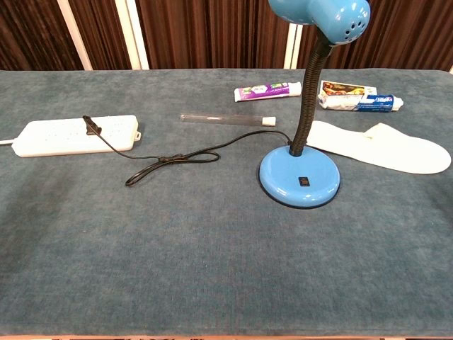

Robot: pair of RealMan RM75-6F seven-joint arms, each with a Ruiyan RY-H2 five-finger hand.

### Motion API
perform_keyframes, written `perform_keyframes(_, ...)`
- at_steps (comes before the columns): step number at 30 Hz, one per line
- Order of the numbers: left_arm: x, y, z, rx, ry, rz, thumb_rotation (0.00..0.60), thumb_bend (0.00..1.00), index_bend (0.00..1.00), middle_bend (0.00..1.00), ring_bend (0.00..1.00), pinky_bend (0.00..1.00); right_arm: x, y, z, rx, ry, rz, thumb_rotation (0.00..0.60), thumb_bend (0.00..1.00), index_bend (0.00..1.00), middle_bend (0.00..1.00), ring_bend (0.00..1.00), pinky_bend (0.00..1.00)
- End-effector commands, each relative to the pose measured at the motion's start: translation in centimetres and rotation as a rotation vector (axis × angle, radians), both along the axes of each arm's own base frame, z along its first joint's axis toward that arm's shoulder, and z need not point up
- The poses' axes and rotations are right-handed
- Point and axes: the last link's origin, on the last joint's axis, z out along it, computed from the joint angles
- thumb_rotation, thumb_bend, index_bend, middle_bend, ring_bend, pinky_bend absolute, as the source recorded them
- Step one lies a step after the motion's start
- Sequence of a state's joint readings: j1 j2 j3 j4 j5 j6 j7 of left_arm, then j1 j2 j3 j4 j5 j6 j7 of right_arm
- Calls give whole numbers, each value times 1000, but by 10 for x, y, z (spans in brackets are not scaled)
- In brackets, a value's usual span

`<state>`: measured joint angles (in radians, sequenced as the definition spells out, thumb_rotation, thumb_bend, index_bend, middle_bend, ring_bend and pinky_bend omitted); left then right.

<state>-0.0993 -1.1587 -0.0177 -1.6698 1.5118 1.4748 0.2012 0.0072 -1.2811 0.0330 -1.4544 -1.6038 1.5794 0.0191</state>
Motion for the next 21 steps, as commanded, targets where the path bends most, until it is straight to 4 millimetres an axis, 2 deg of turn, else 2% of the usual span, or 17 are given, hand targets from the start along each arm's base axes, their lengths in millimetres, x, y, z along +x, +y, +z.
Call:
perform_keyframes(1,0,0,0,0,0,0,600,340,163,0,0,0,1,0,0,0,-1,-1,600,219,0,15,42,0)
perform_keyframes(21,0,1,2,11,-4,5,600,341,163,0,0,0,5,4,0,28,-8,-15,600,219,0,15,55,0)
